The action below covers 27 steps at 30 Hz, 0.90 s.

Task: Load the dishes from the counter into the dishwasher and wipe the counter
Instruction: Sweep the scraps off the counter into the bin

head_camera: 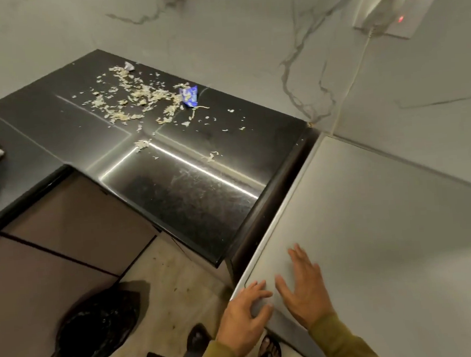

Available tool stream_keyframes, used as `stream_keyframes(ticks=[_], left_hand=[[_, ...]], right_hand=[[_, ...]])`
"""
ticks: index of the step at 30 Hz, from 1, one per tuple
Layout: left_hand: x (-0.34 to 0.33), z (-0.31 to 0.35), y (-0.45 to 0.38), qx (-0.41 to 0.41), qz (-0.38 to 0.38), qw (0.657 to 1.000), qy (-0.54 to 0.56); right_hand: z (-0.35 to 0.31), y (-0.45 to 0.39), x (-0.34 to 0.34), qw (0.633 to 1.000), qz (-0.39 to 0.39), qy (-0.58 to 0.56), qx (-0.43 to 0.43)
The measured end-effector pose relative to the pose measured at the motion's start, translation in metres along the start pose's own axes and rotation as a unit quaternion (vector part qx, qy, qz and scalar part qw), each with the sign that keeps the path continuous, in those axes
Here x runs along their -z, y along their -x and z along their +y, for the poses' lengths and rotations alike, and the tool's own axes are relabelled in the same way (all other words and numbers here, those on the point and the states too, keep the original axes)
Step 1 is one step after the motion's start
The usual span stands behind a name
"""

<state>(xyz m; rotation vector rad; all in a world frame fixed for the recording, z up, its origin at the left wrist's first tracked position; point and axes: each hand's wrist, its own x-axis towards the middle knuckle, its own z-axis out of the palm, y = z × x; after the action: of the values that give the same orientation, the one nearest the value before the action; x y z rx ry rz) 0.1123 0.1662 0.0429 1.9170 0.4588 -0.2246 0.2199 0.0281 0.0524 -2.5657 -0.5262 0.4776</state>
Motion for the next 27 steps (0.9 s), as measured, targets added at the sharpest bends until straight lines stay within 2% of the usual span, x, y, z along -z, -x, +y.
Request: stream_keyframes(ticks=[4, 10, 16, 22, 27], left_hand=[[0.026, 0.007, -0.006, -0.011, 0.055, 0.998, 0.03], [0.096, -0.012, -0.032, -0.016, 0.141, 0.99, -0.014], [0.19, -0.03, -0.062, -0.019, 0.184, 0.982, -0.026], [0.262, -0.05, -0.079, -0.017, 0.203, 0.978, -0.038], [0.301, -0.057, -0.1, -0.016, 0.212, 0.976, -0.043]], right_hand=[[-0.041, -0.028, -0.018, 0.999, -0.001, -0.011, 0.039], [-0.097, -0.072, -0.043, 0.999, 0.013, 0.016, 0.03], [-0.152, -0.113, -0.06, 0.999, 0.04, -0.003, -0.015], [-0.178, -0.144, -0.07, 0.993, 0.08, -0.006, -0.085], [-0.186, -0.161, -0.077, 0.989, 0.059, 0.013, -0.134]])
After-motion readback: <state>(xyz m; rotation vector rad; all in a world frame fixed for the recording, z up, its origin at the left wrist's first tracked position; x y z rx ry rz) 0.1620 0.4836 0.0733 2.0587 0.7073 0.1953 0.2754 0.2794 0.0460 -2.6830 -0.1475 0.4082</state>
